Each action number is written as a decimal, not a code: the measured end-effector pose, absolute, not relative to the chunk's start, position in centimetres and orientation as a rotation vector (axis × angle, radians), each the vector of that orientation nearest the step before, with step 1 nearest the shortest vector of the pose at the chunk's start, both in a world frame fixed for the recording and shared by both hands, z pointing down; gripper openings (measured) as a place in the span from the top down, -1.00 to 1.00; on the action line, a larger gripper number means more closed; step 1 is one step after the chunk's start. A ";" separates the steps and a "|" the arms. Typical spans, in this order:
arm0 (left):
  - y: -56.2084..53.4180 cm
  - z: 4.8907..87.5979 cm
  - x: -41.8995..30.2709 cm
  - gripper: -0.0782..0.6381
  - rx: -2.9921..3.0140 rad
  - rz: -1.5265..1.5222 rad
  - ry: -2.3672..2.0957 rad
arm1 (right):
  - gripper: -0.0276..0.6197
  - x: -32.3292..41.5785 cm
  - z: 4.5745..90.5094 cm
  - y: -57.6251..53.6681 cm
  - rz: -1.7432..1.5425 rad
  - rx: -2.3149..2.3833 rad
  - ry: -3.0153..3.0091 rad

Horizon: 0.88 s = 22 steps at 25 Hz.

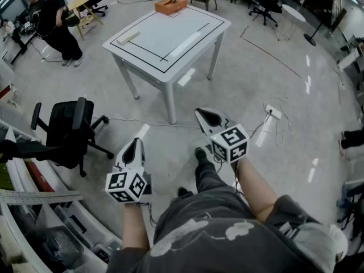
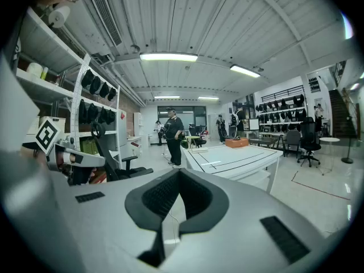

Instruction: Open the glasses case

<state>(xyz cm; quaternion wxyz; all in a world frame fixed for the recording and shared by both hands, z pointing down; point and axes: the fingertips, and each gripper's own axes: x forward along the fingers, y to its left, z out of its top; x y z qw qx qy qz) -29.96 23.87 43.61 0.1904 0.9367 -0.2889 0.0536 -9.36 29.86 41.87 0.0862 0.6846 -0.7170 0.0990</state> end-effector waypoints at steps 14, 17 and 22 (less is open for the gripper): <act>23.5 43.7 -27.7 0.77 2.653 0.189 -0.786 | 0.91 -8.7 41.7 29.7 0.294 2.056 -2.140; 23.2 44.2 -26.9 0.77 2.641 0.210 -0.785 | 0.91 -7.4 42.4 29.5 0.321 2.082 -2.125; 21.4 45.2 -24.3 0.77 2.627 0.253 -0.795 | 0.91 -3.9 43.5 28.2 0.372 2.107 -2.126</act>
